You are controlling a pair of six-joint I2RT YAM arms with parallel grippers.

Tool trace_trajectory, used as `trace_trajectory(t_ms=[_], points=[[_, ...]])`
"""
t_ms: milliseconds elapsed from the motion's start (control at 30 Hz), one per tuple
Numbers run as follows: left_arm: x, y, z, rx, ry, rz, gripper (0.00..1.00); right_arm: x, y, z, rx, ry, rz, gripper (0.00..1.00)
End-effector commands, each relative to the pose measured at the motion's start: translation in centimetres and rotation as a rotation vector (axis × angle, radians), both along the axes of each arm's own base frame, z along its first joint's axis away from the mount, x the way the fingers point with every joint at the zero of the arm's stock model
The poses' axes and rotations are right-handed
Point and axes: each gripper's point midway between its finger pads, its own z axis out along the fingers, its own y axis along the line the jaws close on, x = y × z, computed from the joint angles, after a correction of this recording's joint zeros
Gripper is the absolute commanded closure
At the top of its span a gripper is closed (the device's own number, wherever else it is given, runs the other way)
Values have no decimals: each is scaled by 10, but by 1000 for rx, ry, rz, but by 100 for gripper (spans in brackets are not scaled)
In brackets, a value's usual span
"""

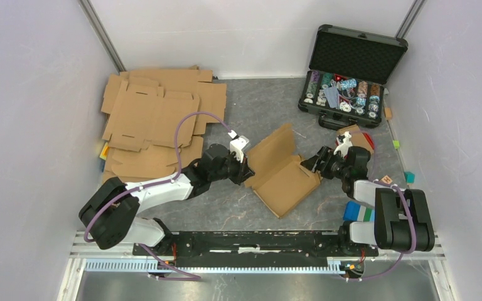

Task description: Fold the paper box

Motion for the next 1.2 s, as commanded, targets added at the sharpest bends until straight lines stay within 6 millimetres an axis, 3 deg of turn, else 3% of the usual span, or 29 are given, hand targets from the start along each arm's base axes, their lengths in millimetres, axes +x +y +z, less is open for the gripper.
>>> trace_trajectory(t_ms=[0, 433, 567, 733, 833, 1033, 1100, 1167], points=[[6, -6, 20, -19, -83, -23, 86, -4, 19, 25, 123, -89, 79, 26], [7, -6, 19, -14, -85, -17, 86, -19, 19, 15, 97, -67, 102, 33], [7, -6, 19, -14, -86, -18, 87, -18, 21, 15, 116, -63, 97, 39], [7, -6, 19, -12, -85, -19, 87, -17, 20, 18, 125, -70, 84, 37], [7, -6, 18, -10, -85, -19, 87, -17, 19, 20, 142, -73, 72, 44], [7, -7, 18, -10, -84, -21, 87, -19, 21, 20, 162, -76, 73, 41], [7, -7, 19, -11, -85, -23, 86, -19, 21, 22, 165, -82, 77, 53], [6, -7, 18, -10, -85, -23, 87, -18, 21, 22, 163, -81, 78, 57]])
